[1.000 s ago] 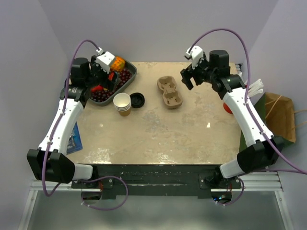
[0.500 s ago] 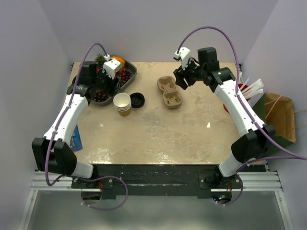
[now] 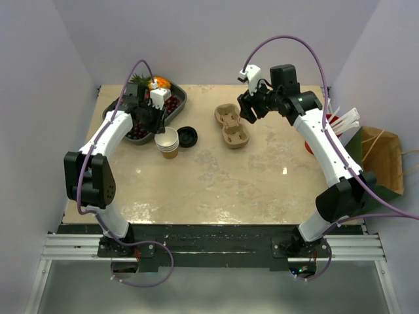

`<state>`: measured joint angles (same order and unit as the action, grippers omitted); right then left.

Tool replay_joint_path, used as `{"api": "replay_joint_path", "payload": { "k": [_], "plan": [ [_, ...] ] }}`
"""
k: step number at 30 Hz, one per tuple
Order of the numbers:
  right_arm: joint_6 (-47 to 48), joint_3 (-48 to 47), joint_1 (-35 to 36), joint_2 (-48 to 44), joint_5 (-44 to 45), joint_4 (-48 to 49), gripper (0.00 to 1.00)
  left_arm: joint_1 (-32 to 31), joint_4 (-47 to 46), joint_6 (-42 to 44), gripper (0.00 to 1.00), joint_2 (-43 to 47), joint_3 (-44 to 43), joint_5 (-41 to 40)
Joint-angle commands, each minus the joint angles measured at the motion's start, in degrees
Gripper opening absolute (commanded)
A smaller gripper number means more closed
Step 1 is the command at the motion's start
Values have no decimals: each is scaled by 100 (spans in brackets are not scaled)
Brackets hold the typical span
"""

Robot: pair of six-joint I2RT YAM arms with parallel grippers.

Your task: Pack the takeout coffee

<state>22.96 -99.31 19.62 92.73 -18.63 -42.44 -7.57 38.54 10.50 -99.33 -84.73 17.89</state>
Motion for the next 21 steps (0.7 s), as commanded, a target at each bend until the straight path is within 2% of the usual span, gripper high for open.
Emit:
{"api": "replay_joint_path", "payload": {
  "k": [1, 3, 7, 9, 13, 17, 21],
  "plan": [
    [-169, -80, 16, 26, -70, 16, 63, -7, 197, -277, 32, 2, -281, -101],
    [-169, -80, 25, 44, -88, 25, 63, -7, 180, -294, 25, -16, -299, -172],
    [-204, -80, 25, 105, -105, 42, 64, -7, 180, -268, 22, 10, -325, -172],
    [-231, -80, 25, 131, -114, 51, 64, -7, 188, -268, 16, 28, -308, -172],
    [-274, -80, 25, 167, -123, 77, 64, -7, 180, -251, 13, 63, -299, -250],
    [-275, -71, 25, 175, -123, 86, 64, -7, 188, -207, 0, 89, -360, -312],
    [-301, -71, 25, 175, -132, 104, 64, -7, 224, -163, 0, 107, -466, -312]
  ]
}}
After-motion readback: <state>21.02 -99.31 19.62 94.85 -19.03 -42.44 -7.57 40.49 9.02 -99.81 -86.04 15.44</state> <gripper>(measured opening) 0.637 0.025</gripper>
